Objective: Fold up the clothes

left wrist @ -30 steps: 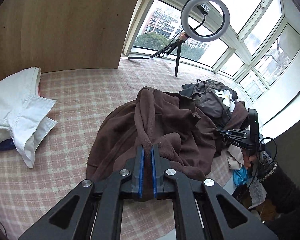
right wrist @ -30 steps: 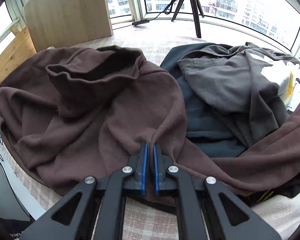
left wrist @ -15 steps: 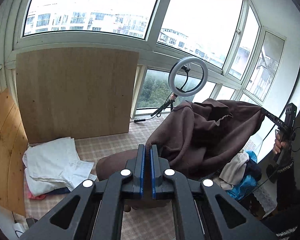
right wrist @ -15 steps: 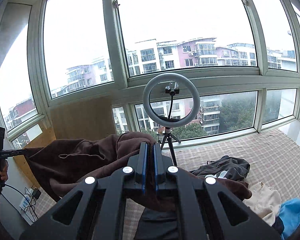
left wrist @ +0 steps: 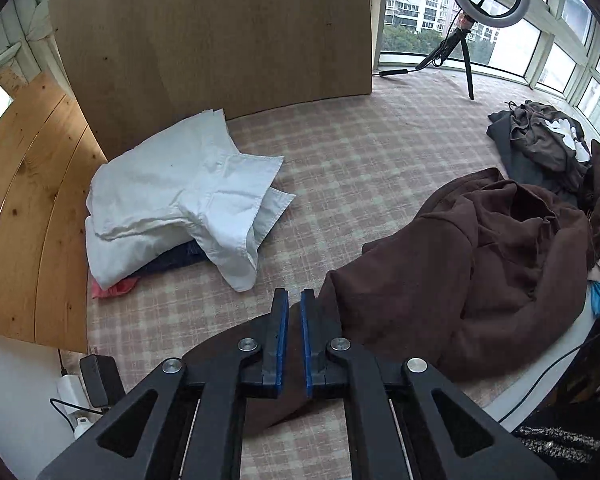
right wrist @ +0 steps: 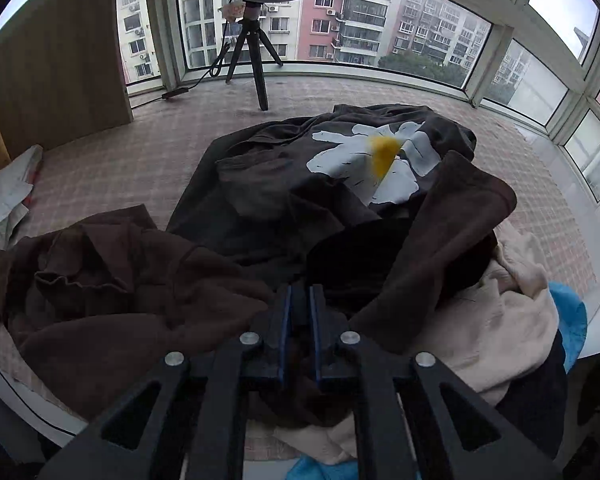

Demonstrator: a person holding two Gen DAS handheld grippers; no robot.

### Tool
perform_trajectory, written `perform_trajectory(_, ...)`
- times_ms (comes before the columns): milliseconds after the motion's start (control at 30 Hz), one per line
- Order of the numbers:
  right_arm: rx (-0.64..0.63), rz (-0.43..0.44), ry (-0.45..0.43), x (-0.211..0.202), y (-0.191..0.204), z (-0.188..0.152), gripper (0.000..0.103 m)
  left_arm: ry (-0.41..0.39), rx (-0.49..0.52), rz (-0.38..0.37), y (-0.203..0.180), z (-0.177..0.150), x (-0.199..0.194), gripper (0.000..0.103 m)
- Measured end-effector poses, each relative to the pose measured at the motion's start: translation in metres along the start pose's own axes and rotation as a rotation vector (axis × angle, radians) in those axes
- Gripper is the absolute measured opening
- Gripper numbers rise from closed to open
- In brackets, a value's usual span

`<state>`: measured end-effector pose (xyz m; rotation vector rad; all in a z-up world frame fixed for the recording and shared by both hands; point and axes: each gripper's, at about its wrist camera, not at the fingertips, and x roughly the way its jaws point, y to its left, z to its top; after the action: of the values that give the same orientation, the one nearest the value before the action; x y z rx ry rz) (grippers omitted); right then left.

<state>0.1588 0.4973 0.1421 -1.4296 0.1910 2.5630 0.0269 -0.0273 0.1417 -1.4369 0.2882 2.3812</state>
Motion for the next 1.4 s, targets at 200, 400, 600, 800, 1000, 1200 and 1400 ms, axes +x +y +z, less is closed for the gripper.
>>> perform_trajectory(200, -0.293, 0.306, -0.047, 0.000, 0.112, -0.007, 0.042, -0.023, 0.177, -0.216, -0.073, -0.004, -0.006, 0.010)
perform_trajectory(400, -0.487, 0.429, 0.082, 0.063, 0.206, 0.001, 0.055, 0.040, 0.225, -0.258, -0.104, -0.001, 0.026, 0.013)
perform_trajectory(600, -0.545, 0.463, 0.160, 0.090, 0.233, 0.007, 0.045, 0.046, 0.293, -0.215, -0.106, -0.009, 0.041, 0.022)
perform_trajectory(800, -0.572, 0.501, 0.119, 0.066, 0.231, 0.036, 0.007, -0.079, 0.562, -0.169, -0.127, 0.001, 0.026, 0.044)
perform_trajectory(1000, -0.636, 0.480, 0.028, 0.020, 0.235, 0.070, 0.007, -0.188, 0.818, -0.167, -0.152, 0.021, 0.025, 0.055)
perform_trajectory(1200, -0.655, 0.476, -0.025, -0.011, 0.226, 0.077, 0.007, -0.143, 0.826, -0.276, -0.152, 0.045, 0.046, 0.054)
perform_trajectory(1400, -0.615, 0.473, -0.073, -0.010, 0.222, 0.092, 0.007, -0.134, 0.748, -0.324, -0.139, 0.058, 0.045, 0.008)
